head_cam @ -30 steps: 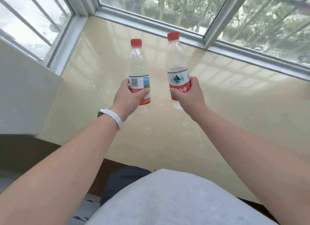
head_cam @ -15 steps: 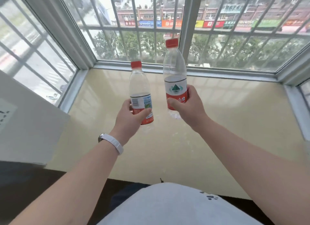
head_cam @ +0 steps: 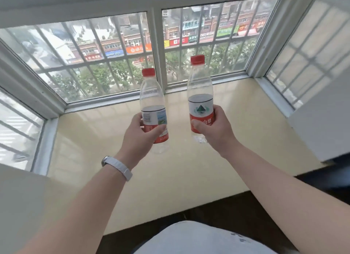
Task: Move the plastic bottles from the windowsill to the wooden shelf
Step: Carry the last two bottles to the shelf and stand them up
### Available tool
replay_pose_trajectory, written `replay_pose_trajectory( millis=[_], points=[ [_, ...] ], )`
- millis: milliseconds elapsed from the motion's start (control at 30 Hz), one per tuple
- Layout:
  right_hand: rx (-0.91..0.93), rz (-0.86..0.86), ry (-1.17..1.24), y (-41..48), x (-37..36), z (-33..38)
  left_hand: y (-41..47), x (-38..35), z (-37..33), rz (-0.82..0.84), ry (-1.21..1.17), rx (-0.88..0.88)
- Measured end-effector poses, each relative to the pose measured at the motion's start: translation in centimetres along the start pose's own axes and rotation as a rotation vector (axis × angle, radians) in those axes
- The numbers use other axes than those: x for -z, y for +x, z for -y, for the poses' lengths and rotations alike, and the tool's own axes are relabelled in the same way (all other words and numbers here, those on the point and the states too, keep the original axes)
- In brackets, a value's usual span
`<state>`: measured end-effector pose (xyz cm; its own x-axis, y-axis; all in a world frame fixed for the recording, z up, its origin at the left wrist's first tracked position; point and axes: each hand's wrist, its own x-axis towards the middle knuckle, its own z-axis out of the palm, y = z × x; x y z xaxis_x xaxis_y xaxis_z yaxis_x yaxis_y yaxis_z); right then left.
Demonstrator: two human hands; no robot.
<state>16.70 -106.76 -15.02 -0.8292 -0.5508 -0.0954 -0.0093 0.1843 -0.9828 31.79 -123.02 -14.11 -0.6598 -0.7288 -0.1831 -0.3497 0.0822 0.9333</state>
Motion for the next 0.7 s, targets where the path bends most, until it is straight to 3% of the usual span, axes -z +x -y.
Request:
replay_pose_trajectory(
  millis=[333,700],
  points=[
    [-0.078,-0.353,-0.016,-7.5,4.2,-0.9,-1.0,-4.1,-0.9,0.323,0.016,-0.114],
    [-0.137,-0.603,0.019,-11.0,14.0,-3.1,-2.4,-16.2,-4.6,0.537,0.092,-0.192]
  ],
)
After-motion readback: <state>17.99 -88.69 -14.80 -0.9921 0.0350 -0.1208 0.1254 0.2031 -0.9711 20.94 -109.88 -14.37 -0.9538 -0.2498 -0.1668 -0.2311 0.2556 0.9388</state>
